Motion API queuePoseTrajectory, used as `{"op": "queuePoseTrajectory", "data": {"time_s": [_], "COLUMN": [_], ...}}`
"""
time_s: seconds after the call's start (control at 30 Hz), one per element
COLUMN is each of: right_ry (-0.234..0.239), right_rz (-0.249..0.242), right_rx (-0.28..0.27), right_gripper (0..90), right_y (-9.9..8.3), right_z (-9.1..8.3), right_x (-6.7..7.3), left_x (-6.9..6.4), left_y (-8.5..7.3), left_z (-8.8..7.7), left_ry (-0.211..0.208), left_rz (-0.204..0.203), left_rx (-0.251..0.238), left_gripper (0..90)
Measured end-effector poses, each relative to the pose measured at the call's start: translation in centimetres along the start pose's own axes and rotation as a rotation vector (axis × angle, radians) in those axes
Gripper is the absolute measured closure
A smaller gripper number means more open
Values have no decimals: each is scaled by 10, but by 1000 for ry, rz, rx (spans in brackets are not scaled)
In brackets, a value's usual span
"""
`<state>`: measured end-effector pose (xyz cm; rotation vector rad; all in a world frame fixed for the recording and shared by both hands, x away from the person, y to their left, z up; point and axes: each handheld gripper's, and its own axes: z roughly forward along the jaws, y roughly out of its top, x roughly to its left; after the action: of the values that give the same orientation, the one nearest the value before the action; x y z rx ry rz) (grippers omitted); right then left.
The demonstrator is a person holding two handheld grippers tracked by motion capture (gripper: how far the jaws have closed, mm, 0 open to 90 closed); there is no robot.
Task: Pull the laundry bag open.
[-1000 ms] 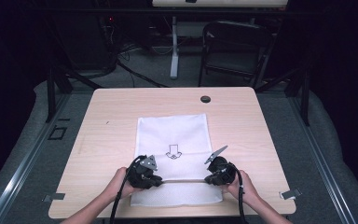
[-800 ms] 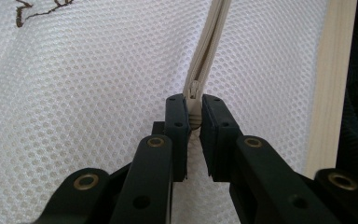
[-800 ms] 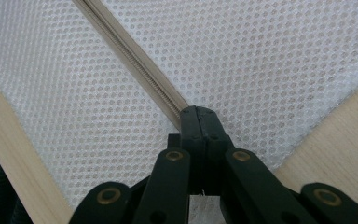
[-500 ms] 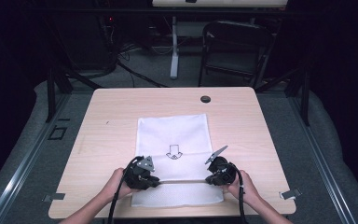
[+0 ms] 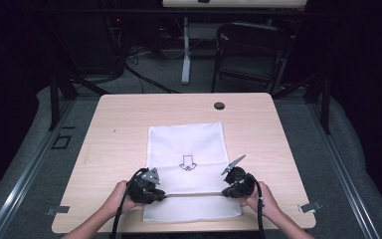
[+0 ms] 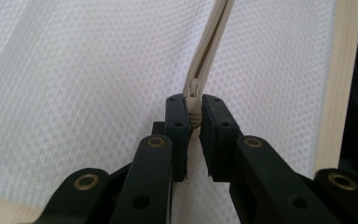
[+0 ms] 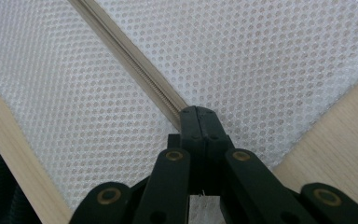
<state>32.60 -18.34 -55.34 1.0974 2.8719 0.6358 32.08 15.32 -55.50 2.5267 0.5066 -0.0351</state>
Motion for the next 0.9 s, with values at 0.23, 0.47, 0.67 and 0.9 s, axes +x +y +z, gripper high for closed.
{"op": "queuePoseTrajectory", "data": {"time_s": [0.23,0.47,0.67,0.9], "right_ry": [-3,-7,-16,-8], "right_rz": [11,16,12,14], "right_rx": [-11,-8,4,2], "right_gripper": [900,900,900,900], "right_y": [-2,-3,-3,-4], "right_z": [-1,-1,-3,-3], "right_x": [-2,-4,-4,-5], "left_x": [3,8,7,8], "left_y": [-13,-25,-29,-30], "left_z": [-9,-21,-24,-25], "left_ry": [24,57,60,50], "left_rz": [-38,-59,-63,-57], "left_rx": [-9,-4,-1,-3], "left_gripper": [815,815,815,815]}}
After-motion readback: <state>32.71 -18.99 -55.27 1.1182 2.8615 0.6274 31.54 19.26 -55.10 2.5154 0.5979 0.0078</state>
